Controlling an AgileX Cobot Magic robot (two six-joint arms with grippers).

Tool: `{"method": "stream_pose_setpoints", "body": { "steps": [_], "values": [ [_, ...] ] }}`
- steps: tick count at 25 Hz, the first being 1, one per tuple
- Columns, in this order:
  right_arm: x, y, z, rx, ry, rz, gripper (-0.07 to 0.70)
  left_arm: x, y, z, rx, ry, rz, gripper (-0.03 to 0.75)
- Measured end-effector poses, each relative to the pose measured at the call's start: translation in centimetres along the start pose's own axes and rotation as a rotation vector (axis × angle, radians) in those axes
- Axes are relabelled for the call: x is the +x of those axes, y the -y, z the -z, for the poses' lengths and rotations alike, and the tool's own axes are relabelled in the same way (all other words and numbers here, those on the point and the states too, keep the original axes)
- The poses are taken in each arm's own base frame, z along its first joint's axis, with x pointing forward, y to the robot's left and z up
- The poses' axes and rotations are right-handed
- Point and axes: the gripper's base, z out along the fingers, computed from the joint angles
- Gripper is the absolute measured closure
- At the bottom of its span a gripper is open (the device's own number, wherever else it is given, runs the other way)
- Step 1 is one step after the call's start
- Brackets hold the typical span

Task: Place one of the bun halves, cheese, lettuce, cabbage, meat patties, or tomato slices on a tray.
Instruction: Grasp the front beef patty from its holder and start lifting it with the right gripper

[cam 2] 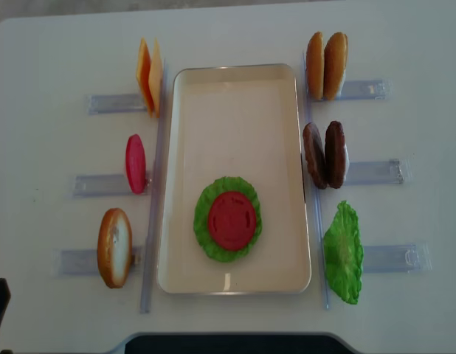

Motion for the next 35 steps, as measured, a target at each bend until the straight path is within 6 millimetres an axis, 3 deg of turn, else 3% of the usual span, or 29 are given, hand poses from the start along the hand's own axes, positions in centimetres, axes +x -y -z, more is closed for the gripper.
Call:
{"method": "stream_pose_setpoints", "body": {
  "steps": [10,17,25,31,35],
  "values": [
    [-0.9,-0.9,-0.5,-0.033,-0.011,0.047,0.26,0.0,0.0,0.0,0.0,0.0,0.0,0.496],
    [-0.2,-6.7,-1.0,-0.073,-0.044,0.137,0.253,0.0,0.0,0.0,0.0,0.0,0.0,0.496],
    [1.2,-14.0,-4.2,-0.107,-0.155,0.243,0.253,0.0,0.0,0.0,0.0,0.0,0.0,0.496],
    [0.7,-15.3,-6.2,-0.105,-0.179,0.241,0.253,0.0,0.0,0.0,0.0,0.0,0.0,0.496],
    [0.2,-15.6,-6.4,-0.12,-0.142,0.238,0.242,0.0,0.0,0.0,0.0,0.0,0.0,0.496]
  ]
}}
